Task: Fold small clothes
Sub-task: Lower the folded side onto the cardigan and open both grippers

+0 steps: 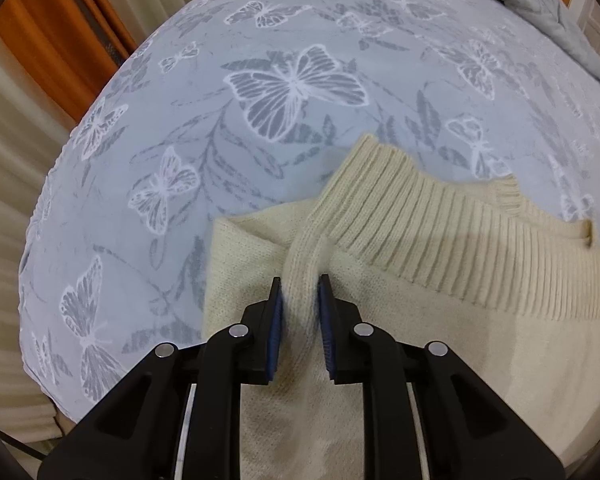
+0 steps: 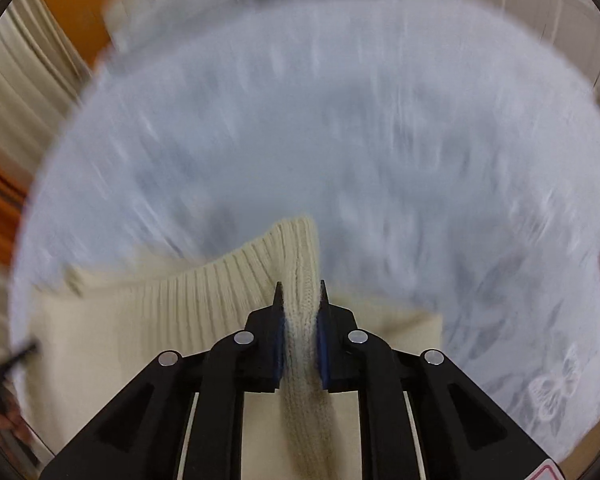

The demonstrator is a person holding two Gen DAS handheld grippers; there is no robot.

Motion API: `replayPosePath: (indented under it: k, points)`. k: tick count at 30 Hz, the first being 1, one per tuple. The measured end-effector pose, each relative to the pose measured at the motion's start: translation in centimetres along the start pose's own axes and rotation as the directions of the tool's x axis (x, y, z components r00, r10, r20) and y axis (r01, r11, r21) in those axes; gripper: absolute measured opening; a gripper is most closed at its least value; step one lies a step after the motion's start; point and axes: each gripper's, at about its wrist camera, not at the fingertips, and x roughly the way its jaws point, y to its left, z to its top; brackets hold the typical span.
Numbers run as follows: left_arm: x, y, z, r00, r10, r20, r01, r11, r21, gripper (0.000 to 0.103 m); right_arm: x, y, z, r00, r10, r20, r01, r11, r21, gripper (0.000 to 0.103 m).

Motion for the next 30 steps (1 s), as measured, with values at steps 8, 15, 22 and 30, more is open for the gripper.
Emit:
replayPosePath:
  k: [8,15,22,30]
  points:
    - [-2.5,1.9,-0.8,0.992,-0.125,0.018,0.126,0.99,-0.067,0.039,-6.8,-1.1,-4.0,0.991,0.06,0.116,-0.068,0.996,0.061,0.051]
    - [-5.0,4.4,-7.7,0.985,-0.172,0.019,0.173,0.981,-0.086,0.073,-7.3,-3.3,-14.2,0.999,0.019,-0.031,-0.016,0.995,0.096,0.054]
    - [-4.3,3.7,-9.9,0.998,-0.055,-0.018,0.053,0.996,-0.065,0.043,-10.4,-1.5,-13.9,0.997,-0.004,0.078,0.0,0.999,0.052,0.008]
    - [-4.2,4.5,-9.3,0.995,-0.073,-0.066,0.067,0.994,-0.082,0.045,-7.0,-3.3,-14.0,0.994,-0.065,-0.086,0.072,0.995,0.072,0.021]
